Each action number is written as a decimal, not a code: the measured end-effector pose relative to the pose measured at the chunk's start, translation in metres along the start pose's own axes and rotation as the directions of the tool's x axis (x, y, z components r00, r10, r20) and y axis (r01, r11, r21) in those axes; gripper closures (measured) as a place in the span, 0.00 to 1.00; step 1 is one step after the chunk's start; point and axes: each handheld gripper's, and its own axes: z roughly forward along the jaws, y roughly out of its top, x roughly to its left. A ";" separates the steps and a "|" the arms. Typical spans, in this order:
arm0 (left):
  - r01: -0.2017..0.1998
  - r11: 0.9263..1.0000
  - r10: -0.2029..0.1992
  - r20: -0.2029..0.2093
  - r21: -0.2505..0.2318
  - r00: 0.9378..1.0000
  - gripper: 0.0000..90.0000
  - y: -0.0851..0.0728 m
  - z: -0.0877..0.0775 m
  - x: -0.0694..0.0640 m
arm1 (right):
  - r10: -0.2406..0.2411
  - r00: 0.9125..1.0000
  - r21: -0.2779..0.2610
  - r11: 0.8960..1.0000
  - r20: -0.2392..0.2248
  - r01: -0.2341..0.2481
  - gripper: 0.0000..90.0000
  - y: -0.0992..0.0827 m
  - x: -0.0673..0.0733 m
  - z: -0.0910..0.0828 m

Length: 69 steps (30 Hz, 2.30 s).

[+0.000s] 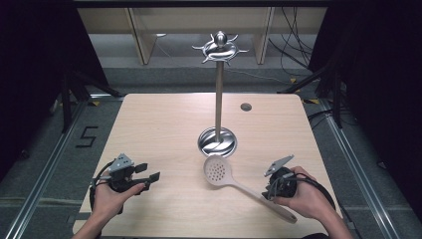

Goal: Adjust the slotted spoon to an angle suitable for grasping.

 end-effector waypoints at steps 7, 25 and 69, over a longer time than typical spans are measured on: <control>-0.001 1.000 0.001 0.001 -0.008 1.000 0.40 0.001 -0.002 0.000 | 0.087 0.995 0.112 0.990 -0.050 -0.081 1.00 -0.003 0.014 0.003; -0.004 1.000 0.004 0.005 -0.006 1.000 0.43 0.003 0.001 0.000 | 0.294 0.956 0.352 0.896 -0.016 -0.270 1.00 -0.013 0.007 0.027; -0.002 1.000 0.002 0.000 -0.010 1.000 0.43 0.003 -0.001 -0.001 | 0.537 0.821 0.297 0.765 0.196 -0.571 1.00 -0.007 -0.039 0.035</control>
